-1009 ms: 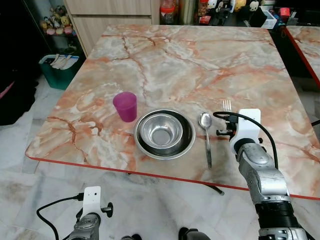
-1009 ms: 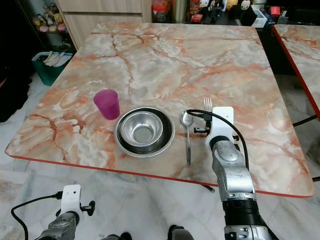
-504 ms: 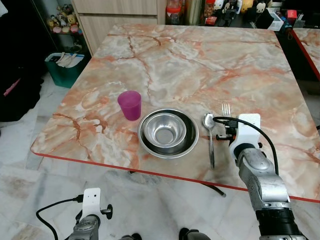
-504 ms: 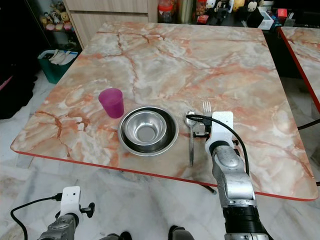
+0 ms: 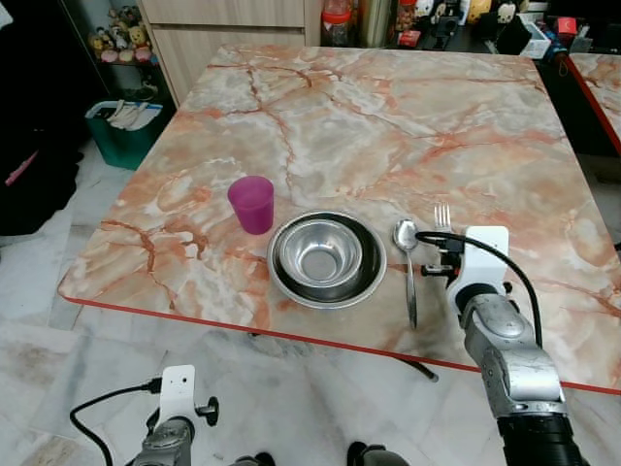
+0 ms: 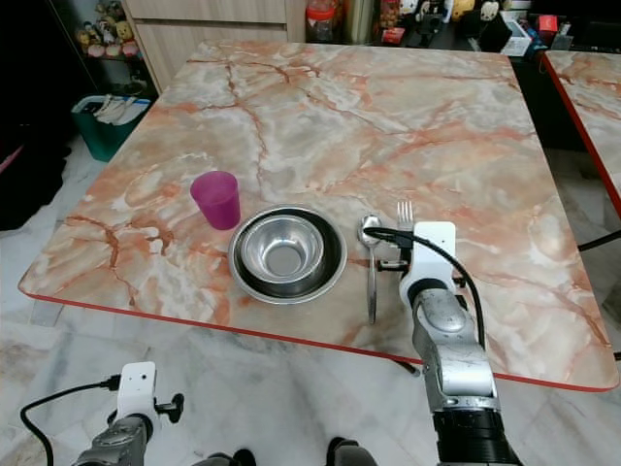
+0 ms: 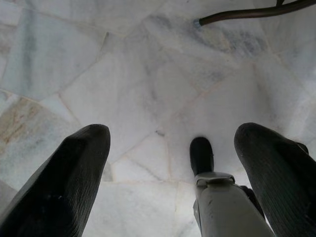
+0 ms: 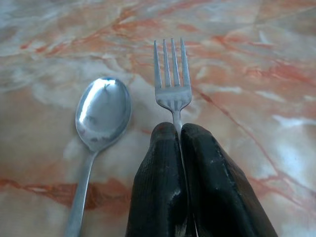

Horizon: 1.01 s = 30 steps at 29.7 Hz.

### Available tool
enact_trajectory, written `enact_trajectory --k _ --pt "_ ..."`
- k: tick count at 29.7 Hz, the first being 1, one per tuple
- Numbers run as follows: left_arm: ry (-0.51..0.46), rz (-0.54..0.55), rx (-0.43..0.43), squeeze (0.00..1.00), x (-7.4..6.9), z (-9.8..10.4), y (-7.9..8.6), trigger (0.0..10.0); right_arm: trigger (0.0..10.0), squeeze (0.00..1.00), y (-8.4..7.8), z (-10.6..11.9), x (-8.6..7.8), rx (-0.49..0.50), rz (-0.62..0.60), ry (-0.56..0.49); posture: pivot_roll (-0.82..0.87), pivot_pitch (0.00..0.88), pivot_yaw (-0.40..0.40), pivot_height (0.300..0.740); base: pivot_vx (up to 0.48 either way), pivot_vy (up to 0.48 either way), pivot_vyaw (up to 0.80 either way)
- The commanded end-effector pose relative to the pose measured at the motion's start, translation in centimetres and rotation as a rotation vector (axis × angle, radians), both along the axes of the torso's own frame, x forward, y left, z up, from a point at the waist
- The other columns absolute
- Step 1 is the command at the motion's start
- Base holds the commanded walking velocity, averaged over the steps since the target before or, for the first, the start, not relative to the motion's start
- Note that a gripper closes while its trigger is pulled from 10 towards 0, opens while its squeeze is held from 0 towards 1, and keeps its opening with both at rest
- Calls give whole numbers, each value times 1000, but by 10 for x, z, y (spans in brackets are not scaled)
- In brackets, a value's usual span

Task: Setting the table

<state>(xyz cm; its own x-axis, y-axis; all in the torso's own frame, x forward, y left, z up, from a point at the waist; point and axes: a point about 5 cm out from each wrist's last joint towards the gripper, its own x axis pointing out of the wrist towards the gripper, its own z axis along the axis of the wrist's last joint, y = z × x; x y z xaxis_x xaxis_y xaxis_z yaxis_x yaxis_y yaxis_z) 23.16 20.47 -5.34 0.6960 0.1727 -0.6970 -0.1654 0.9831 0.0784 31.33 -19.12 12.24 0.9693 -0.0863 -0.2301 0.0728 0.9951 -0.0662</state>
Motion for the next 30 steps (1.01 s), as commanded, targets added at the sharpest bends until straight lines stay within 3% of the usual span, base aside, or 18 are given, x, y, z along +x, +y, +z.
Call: enact_trajectory --k 1,30 --pt "40 9 -2 0 -9 -6 5 10000 10000 0 -1 -5 -3 -5 -12 11 -133 187 39 740 0 0 0" --pt "49 9 -2 0 -11 -7 6 10000 10000 0 2 -19 -5 10 -20 43 -129 190 41 740 0 0 0"
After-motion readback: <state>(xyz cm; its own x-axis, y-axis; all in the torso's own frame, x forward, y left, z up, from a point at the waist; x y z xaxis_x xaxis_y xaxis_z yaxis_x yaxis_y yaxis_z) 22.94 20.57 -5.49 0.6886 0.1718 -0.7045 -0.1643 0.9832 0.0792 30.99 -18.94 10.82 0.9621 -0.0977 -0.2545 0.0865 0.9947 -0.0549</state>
